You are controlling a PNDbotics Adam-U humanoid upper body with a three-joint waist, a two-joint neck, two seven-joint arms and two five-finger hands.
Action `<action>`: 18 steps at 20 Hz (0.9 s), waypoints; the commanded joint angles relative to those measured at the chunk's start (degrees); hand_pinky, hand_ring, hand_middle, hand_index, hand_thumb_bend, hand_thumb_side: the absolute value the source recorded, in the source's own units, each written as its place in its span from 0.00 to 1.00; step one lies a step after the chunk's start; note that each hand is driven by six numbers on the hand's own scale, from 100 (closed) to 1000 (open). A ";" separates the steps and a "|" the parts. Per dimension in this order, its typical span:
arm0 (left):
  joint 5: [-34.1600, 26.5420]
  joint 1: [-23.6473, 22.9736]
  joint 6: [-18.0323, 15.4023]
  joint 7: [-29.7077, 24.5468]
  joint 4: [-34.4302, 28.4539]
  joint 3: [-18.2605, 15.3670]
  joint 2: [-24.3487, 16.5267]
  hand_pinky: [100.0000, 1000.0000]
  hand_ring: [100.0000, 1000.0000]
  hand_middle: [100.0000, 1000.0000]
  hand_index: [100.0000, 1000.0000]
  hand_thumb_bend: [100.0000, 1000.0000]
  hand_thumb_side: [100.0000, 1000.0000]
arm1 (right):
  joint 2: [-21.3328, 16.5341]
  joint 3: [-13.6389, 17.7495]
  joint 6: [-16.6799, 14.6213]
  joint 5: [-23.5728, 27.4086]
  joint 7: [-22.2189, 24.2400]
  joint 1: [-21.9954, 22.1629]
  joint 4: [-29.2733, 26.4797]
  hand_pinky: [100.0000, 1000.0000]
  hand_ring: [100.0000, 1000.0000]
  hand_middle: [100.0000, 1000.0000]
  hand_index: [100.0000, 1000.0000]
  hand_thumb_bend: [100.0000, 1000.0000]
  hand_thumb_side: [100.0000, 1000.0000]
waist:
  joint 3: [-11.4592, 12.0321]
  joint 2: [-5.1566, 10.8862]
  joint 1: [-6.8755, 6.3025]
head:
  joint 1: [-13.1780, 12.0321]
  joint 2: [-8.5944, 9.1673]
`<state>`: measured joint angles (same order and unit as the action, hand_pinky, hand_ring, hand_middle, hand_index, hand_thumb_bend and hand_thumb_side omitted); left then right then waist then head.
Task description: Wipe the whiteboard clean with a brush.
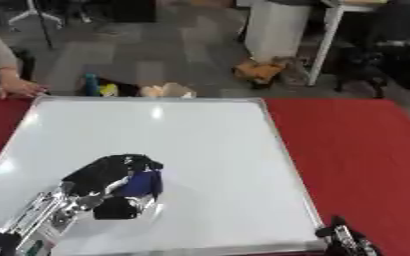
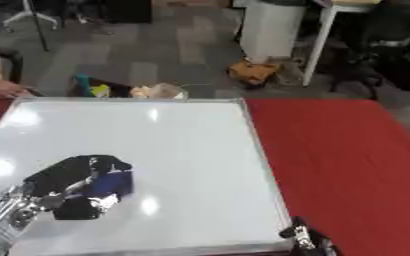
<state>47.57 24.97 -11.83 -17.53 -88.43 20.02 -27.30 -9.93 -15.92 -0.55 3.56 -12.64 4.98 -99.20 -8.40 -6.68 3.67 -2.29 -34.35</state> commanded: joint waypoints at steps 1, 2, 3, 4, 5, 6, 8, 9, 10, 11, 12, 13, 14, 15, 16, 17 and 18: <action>-0.86 0.62 0.27 -0.46 -1.94 -0.84 -1.55 0.72 0.82 0.73 0.92 0.00 1.00 | -0.97 0.37 -0.08 -0.13 -0.17 -0.40 -0.47 0.27 0.17 0.00 0.49 0.00 0.81 | 0.15 0.69 -0.17 | 0.45 0.36; -1.42 0.64 0.83 0.03 -2.85 -1.72 -1.04 0.71 0.83 0.73 0.92 0.00 1.00 | -0.90 0.53 -0.10 -0.13 -0.31 -0.30 -0.48 0.27 0.17 0.00 0.49 0.00 0.81 | 0.54 0.73 -0.11 | 0.85 0.31; -2.13 0.51 1.53 0.71 -4.00 -2.85 -0.77 0.71 0.84 0.72 0.93 0.00 1.00 | -0.87 0.63 -0.12 -0.13 -0.40 -0.26 -0.49 0.27 0.17 0.00 0.49 0.00 0.81 | 0.75 0.74 -0.09 | 1.05 0.31; -2.93 0.11 2.34 1.50 -5.31 -4.15 -0.46 0.69 0.84 0.72 0.94 0.00 1.00 | -0.87 0.65 -0.14 -0.13 -0.45 -0.30 -0.51 0.27 0.17 0.00 0.49 0.00 0.81 | 0.79 0.70 -0.08 | 1.10 0.33; -3.78 -0.31 3.19 2.34 -6.58 -5.52 -0.04 0.68 0.84 0.71 0.94 0.00 1.00 | -0.88 0.63 -0.14 -0.11 -0.46 -0.35 -0.54 0.27 0.17 0.00 0.49 0.00 0.81 | 0.78 0.67 -0.08 | 1.10 0.32; -4.64 -0.63 4.04 3.19 -7.60 -6.91 0.31 0.66 0.84 0.71 0.95 0.01 1.00 | -0.90 0.59 -0.14 -0.09 -0.44 -0.40 -0.56 0.27 0.17 0.00 0.49 0.00 0.81 | 0.69 0.66 -0.08 | 1.03 0.28; -6.39 -1.06 5.38 4.95 -8.70 -8.48 0.64 0.66 0.84 0.71 0.95 0.01 1.00 | -0.92 0.52 -0.12 -0.06 -0.40 -0.43 -0.56 0.27 0.17 0.00 0.49 0.00 0.81 | 0.50 0.68 -0.10 | 0.89 0.20; -7.29 -1.23 5.99 5.85 -8.84 -9.19 1.14 0.60 0.83 0.68 0.97 0.07 1.00 | -0.87 0.55 -0.10 -0.06 -0.42 -0.34 -0.54 0.27 0.17 0.00 0.49 0.00 0.80 | 0.52 0.74 -0.02 | 0.93 0.34; -8.17 -1.34 6.71 6.72 -8.81 -10.12 1.88 0.60 0.83 0.68 0.97 0.07 1.00 | -0.89 0.57 -0.10 -0.07 -0.45 -0.30 -0.56 0.27 0.17 0.00 0.49 0.00 0.80 | 0.52 0.79 0.00 | 0.90 0.42; -9.03 -1.40 7.30 7.58 -8.76 -10.63 2.25 0.58 0.82 0.67 0.97 0.10 1.00 | -0.92 0.57 -0.10 -0.08 -0.46 -0.29 -0.60 0.28 0.17 0.00 0.49 0.00 0.80 | 0.50 0.81 0.00 | 0.86 0.45; -9.90 -1.65 7.94 8.45 -8.54 -11.33 2.90 0.57 0.81 0.67 0.97 0.10 1.00 | -0.97 0.59 -0.10 -0.06 -0.49 -0.30 -0.64 0.28 0.17 0.00 0.49 0.00 0.80 | 0.52 0.91 0.01 | 0.90 0.28; -10.77 -1.90 8.64 9.16 -8.31 -11.98 3.59 0.56 0.81 0.66 0.98 0.12 1.00 | -0.98 0.59 -0.10 -0.02 -0.51 -0.29 -0.68 0.28 0.17 0.00 0.49 0.00 0.81 | 0.51 0.99 0.01 | 0.98 0.28; -11.68 -2.13 9.26 9.59 -8.16 -12.51 4.15 0.56 0.80 0.66 0.98 0.12 1.00 | -0.94 0.63 -0.08 0.04 -0.56 -0.26 -0.68 0.28 0.17 0.00 0.49 0.00 0.81 | 0.46 1.05 0.02 | 1.06 0.36; -12.57 -2.30 9.79 9.79 -8.04 -12.94 4.56 0.55 0.80 0.66 0.98 0.13 1.00 | -0.93 0.66 -0.07 0.07 -0.62 -0.23 -0.68 0.28 0.18 0.00 0.49 0.00 0.80 | 0.50 1.09 0.05 | 1.08 0.39; -13.48 -2.46 10.41 9.93 -7.92 -13.47 5.02 0.54 0.79 0.65 0.98 0.15 1.00 | -0.95 0.68 -0.07 0.06 -0.66 -0.18 -0.70 0.28 0.18 0.00 0.49 0.00 0.80 | 0.51 1.14 0.07 | 1.03 0.31; -14.41 -2.63 11.03 10.04 -7.90 -14.00 5.37 0.53 0.79 0.64 0.98 0.16 1.00 | -1.00 0.69 -0.07 0.05 -0.69 -0.13 -0.74 0.29 0.19 0.00 0.49 0.00 0.80 | 0.55 1.23 0.06 | 0.98 0.27; -15.30 -2.94 11.66 10.18 -7.95 -14.59 5.73 0.53 0.79 0.64 0.98 0.16 1.00 | -1.07 0.69 -0.07 0.05 -0.70 -0.09 -0.77 0.29 0.20 0.00 0.49 0.00 0.80 | 0.60 1.36 0.03 | 0.95 0.28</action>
<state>33.52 21.48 -0.93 -7.70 -95.57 6.69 -21.47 -9.93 -15.57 -0.54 3.56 -13.17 5.06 -99.19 -7.79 -5.94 3.87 -1.38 -34.36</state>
